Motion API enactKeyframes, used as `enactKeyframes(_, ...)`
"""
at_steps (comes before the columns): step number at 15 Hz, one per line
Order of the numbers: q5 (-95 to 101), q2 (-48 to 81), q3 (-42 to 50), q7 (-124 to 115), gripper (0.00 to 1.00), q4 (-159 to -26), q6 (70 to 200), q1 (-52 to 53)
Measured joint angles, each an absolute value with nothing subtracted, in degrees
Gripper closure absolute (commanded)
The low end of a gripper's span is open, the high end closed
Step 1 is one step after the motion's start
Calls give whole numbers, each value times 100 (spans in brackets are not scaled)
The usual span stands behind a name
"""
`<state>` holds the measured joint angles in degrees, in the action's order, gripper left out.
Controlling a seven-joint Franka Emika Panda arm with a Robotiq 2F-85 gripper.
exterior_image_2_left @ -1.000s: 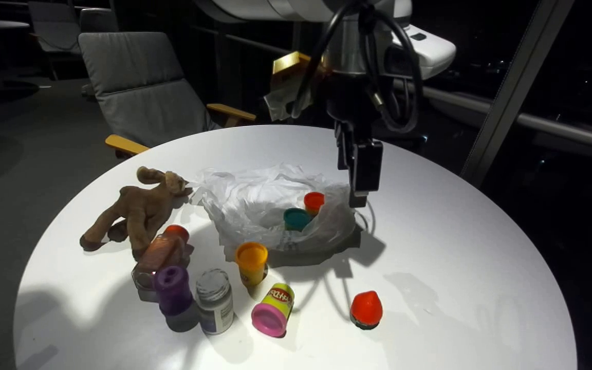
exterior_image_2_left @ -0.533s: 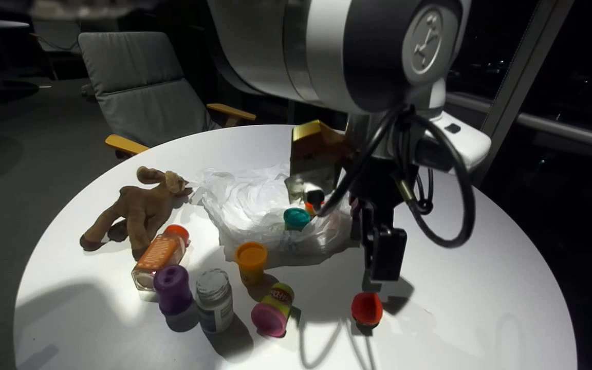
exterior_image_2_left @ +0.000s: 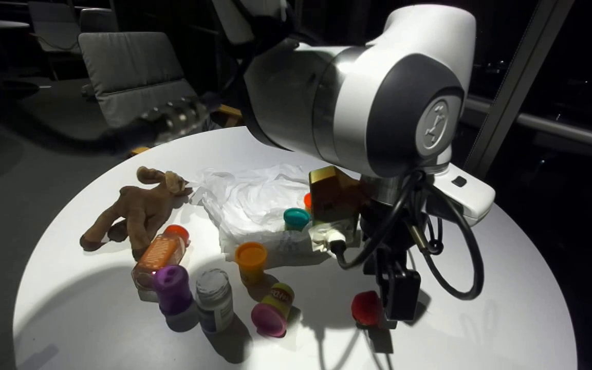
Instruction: Put all the contents in the white plastic bag
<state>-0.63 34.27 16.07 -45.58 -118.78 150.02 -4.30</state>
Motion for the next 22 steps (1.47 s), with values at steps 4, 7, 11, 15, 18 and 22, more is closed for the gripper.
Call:
enactKeyframes(4,-102,3747,1684,-4558,0,-11592,14947,-434)
enactKeyframes(7,-167,3867,1672,-4558,0,-11489,14819,-433)
enactKeyframes(11,-323,3899,1625,-4555,26,-11465,14658,-433)
enactKeyframes(15,-480,3899,1585,-4554,46,-11444,14537,-433)
enactKeyframes(18,-549,3899,1570,-4554,69,-11440,14531,-433)
enactKeyframes(22,-639,3862,1558,-4554,75,-11431,14529,-431)
